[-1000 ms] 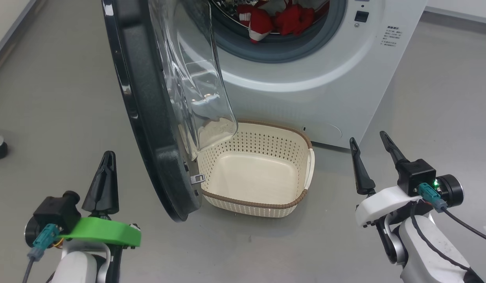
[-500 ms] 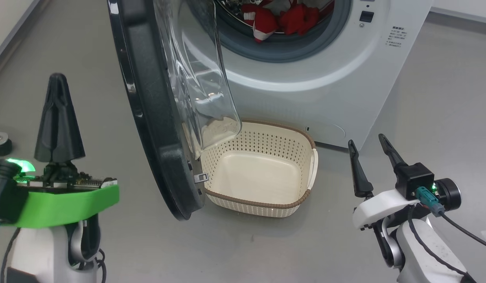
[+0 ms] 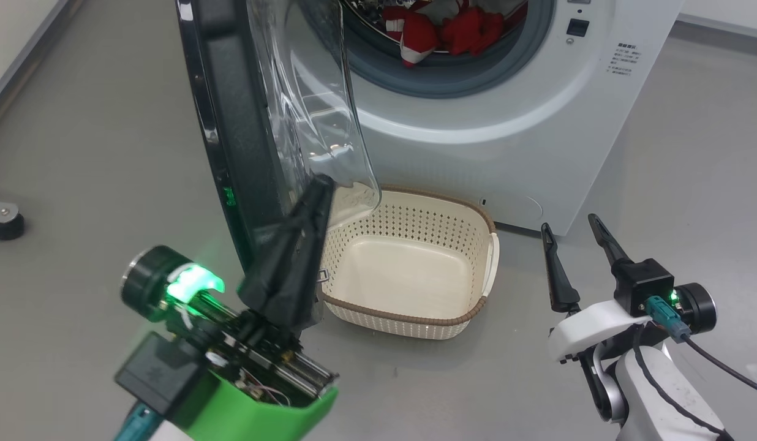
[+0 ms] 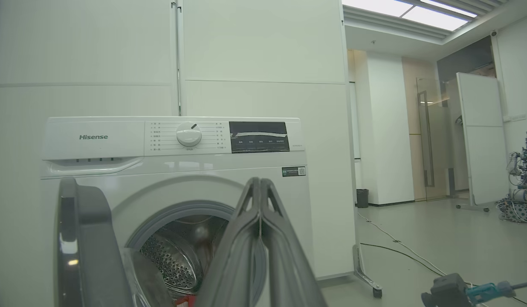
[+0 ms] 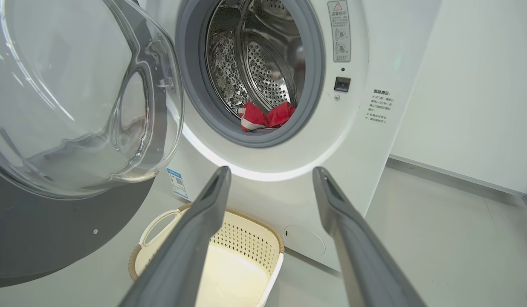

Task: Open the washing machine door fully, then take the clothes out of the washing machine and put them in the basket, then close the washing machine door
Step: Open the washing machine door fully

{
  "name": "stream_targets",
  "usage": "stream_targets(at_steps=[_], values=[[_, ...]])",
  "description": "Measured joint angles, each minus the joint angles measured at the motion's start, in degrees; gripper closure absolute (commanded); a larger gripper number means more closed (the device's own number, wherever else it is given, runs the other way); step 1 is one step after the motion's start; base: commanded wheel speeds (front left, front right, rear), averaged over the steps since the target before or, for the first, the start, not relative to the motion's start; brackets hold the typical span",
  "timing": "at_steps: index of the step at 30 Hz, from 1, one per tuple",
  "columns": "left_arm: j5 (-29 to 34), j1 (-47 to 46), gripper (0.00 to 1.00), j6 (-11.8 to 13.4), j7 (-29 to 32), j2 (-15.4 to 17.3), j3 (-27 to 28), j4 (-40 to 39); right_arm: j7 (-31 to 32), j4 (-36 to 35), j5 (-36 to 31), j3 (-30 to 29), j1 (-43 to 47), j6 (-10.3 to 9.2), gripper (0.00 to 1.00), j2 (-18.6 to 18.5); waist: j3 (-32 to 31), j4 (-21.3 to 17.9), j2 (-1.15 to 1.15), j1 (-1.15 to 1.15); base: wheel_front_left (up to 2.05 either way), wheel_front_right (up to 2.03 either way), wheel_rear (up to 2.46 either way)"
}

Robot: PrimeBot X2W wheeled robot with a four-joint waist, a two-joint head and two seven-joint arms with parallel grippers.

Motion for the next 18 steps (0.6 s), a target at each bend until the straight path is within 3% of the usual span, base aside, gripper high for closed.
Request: stream_targets(at_steps=[9,18], values=[[-0.9,5.8,1.0,0.0,0.0,2.8,-11.0,7.2,0.0,0.2,-0.5,-0.4,0.1,0.98,0.0,0.4,-0.2,0.1,0.0,0.0,0.0,0.0,0.0],[-1.4,7.4,1.0,0.0,0.1,2.6,-8.1,15.0,0.0,0.7,-1.2,-0.4,0.9,1.99,0.0,0.7,0.0,-0.1,0.0,0.0,0.0,0.0,0.0]])
